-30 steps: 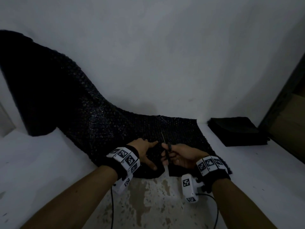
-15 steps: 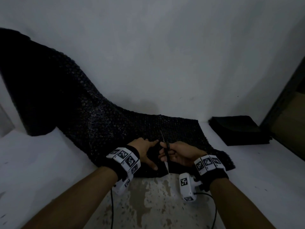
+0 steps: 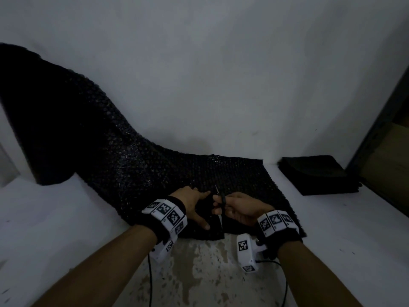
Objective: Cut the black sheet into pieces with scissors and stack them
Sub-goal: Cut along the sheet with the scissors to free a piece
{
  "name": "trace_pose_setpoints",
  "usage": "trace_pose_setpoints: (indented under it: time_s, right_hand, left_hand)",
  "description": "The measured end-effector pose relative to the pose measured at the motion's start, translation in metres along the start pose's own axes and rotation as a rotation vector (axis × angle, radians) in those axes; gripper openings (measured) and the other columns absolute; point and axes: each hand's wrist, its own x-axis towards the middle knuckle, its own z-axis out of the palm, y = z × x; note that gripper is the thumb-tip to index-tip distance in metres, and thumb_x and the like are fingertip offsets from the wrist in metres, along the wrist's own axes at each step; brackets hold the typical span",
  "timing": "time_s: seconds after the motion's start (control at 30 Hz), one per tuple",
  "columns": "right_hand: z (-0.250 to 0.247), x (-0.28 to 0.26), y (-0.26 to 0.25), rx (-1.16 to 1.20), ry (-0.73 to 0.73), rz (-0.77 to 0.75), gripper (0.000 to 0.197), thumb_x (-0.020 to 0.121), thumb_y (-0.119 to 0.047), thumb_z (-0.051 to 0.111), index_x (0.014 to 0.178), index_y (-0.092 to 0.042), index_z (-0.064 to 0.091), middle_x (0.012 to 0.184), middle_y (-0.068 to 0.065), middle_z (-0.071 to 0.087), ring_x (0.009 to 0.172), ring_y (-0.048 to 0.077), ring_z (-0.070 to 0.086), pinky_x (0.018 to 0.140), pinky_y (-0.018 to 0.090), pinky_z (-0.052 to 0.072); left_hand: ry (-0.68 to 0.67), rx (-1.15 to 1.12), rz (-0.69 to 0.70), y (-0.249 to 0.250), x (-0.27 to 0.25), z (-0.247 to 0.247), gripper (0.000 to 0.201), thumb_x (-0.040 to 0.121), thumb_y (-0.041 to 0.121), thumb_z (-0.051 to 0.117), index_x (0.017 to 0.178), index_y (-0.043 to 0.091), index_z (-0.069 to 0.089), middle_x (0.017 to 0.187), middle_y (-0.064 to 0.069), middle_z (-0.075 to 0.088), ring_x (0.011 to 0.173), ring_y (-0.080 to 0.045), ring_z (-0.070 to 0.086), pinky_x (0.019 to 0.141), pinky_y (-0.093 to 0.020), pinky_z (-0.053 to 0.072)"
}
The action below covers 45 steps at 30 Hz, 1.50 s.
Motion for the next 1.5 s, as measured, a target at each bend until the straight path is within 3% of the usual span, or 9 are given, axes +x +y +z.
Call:
trace_pose_setpoints:
  time_s: [0.1,0.2,0.3,0.43,0.53,0.7,0.87,1.33,1.5]
  right_hand:
    - [-0.002,0.000,0.001,-0.012,-0.009,0.016,0.024,0.100,-0.016,0.057,0.087,0.004,0.063,0.053,0.003,0.063,0.056,0.009,0.067,0.055,0.016,0.051]
    - [-0.005,-0.004,0.005,-0.030,-0.034,0.021,0.024,0.099,-0.018,0.060,0.091,0.004,0.064,0.056,0.003,0.065,0.065,0.012,0.069,0.066,0.020,0.054]
    - [-0.006,-0.010,0.008,-0.032,-0.065,0.016,0.024,0.097,-0.018,0.060,0.093,0.005,0.062,0.051,0.001,0.060,0.067,0.014,0.070,0.075,0.023,0.054]
    - [-0.007,-0.020,0.007,-0.069,-0.106,0.053,0.026,0.101,-0.022,0.055,0.096,0.002,0.061,0.051,0.000,0.061,0.069,0.012,0.072,0.059,0.018,0.052]
    - [-0.010,-0.023,0.007,-0.077,-0.138,0.084,0.033,0.098,-0.034,0.058,0.096,-0.002,0.064,0.072,0.009,0.072,0.073,0.014,0.072,0.070,0.021,0.054]
    - [-0.008,-0.019,0.002,-0.089,-0.149,0.112,0.039,0.091,-0.041,0.063,0.096,-0.003,0.066,0.086,0.015,0.074,0.078,0.017,0.072,0.080,0.025,0.052]
    - [-0.005,-0.012,-0.003,-0.095,-0.115,0.121,0.036,0.097,-0.039,0.058,0.095,-0.004,0.065,0.084,0.014,0.074,0.074,0.014,0.072,0.068,0.020,0.053]
    - [-0.007,0.004,-0.007,-0.177,-0.067,0.098,0.033,0.095,-0.039,0.062,0.090,-0.006,0.063,0.079,0.011,0.073,0.073,0.015,0.072,0.063,0.020,0.052]
    - [-0.005,0.002,-0.003,-0.127,-0.065,0.040,0.023,0.099,-0.023,0.057,0.085,-0.006,0.062,0.055,-0.003,0.065,0.068,0.011,0.072,0.060,0.017,0.052]
  left_hand:
    - [-0.025,0.015,-0.010,0.000,-0.001,-0.002,0.116,0.069,0.071,0.074,0.159,0.033,0.011,0.162,-0.006,0.025,0.142,-0.030,0.034,0.115,-0.039,0.035]
    - [-0.026,0.015,-0.016,0.001,-0.003,-0.014,0.098,0.071,0.072,0.072,0.150,0.025,0.041,0.137,-0.005,0.058,0.120,-0.024,0.056,0.101,-0.036,0.050]
    - [0.119,-0.001,-0.036,-0.001,0.007,-0.030,0.074,0.078,0.060,0.074,0.134,0.014,0.060,0.124,-0.009,0.064,0.108,-0.026,0.063,0.092,-0.038,0.054]
    - [0.130,-0.041,-0.066,0.001,0.021,-0.031,0.087,0.079,0.056,0.076,0.151,0.022,0.041,0.145,-0.011,0.048,0.126,-0.031,0.053,0.103,-0.043,0.048]
    - [-0.016,-0.014,-0.050,0.001,0.025,-0.023,0.098,0.079,0.058,0.074,0.157,0.022,0.026,0.152,-0.010,0.043,0.133,-0.029,0.047,0.108,-0.038,0.043]
    - [-0.013,-0.035,-0.040,-0.004,0.024,-0.019,0.096,0.082,0.058,0.071,0.158,0.024,0.023,0.154,-0.009,0.041,0.136,-0.028,0.044,0.110,-0.036,0.040]
    - [0.001,-0.033,-0.034,-0.004,0.023,-0.016,0.094,0.083,0.057,0.071,0.158,0.024,0.022,0.151,-0.010,0.045,0.133,-0.029,0.047,0.109,-0.037,0.042]
    - [0.051,-0.058,0.003,-0.007,0.023,-0.012,0.101,0.081,0.057,0.073,0.159,0.029,0.015,0.155,-0.011,0.039,0.138,-0.030,0.040,0.112,-0.036,0.037]
    - [0.051,-0.028,0.008,-0.006,0.024,-0.014,0.102,0.080,0.059,0.073,0.159,0.027,0.016,0.154,-0.010,0.040,0.138,-0.030,0.042,0.111,-0.038,0.039]
